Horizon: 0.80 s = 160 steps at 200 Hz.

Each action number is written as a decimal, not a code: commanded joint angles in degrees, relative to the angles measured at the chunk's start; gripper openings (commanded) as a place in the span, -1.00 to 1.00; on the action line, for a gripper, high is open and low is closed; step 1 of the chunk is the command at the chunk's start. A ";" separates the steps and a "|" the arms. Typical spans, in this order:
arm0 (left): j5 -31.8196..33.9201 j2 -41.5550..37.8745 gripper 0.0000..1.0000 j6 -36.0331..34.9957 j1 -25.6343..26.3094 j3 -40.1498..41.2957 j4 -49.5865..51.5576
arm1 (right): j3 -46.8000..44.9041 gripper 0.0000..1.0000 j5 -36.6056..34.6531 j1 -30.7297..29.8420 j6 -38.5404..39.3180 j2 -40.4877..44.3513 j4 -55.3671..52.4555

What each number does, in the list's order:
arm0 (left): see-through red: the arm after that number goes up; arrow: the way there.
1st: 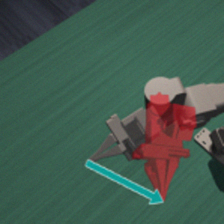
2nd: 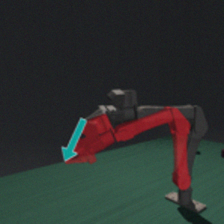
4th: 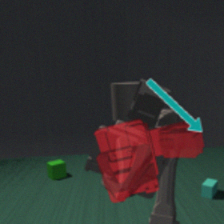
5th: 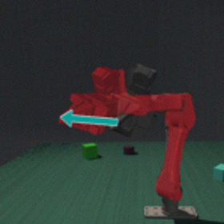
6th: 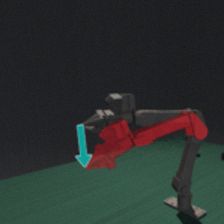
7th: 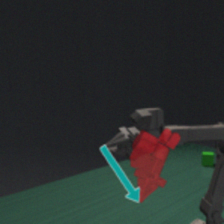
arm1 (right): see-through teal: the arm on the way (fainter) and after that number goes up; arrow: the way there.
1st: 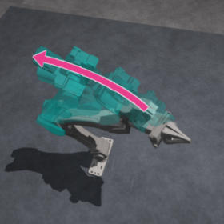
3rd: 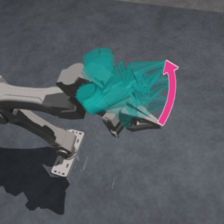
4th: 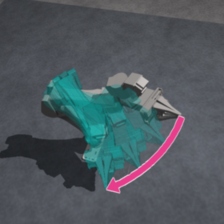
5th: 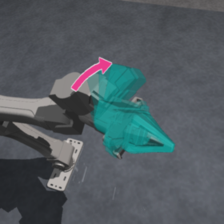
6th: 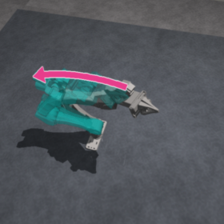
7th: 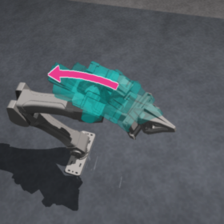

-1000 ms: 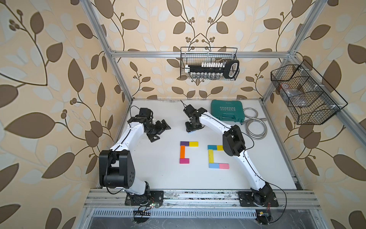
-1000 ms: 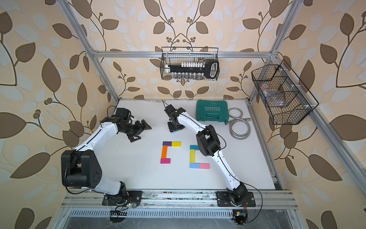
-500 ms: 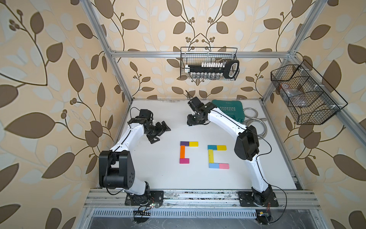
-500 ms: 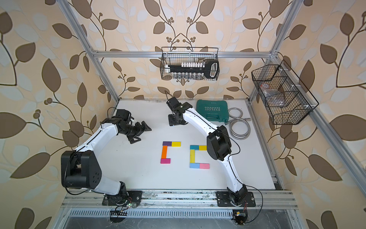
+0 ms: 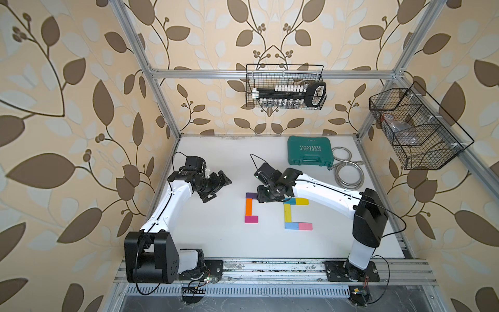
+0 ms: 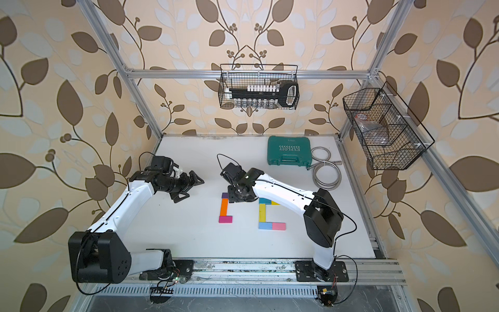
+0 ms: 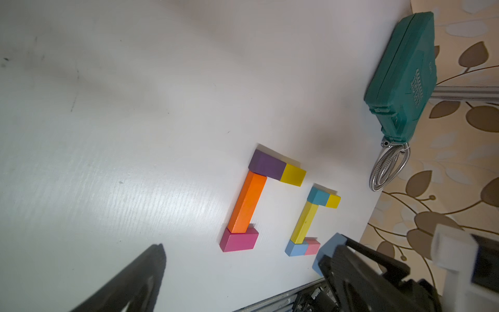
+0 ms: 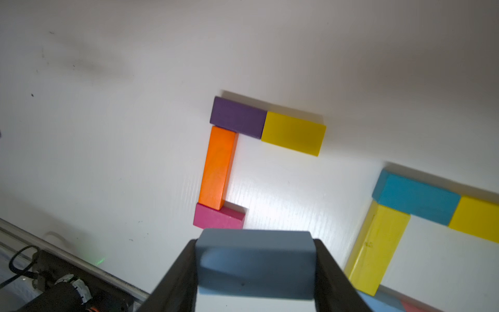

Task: Assemble the letter c with building blocks
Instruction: Assemble the building block at the center of the board.

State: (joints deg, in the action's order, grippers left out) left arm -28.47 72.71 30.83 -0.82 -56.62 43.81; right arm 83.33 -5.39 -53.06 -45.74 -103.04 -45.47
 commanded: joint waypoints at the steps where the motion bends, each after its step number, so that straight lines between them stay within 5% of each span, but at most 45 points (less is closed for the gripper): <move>1: -1.24 -2.97 0.98 -1.74 -0.11 1.01 2.11 | -5.59 -0.41 -3.40 -2.79 -9.26 1.52 3.54; 160: -1.94 -3.63 0.98 -0.80 -0.11 1.87 1.01 | -10.91 -0.21 -5.69 -5.83 -14.54 -6.24 5.29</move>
State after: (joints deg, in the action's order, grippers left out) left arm -29.06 69.08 30.41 -0.80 -54.15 45.21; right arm 73.49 -9.89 -58.65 -59.37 -107.72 -40.32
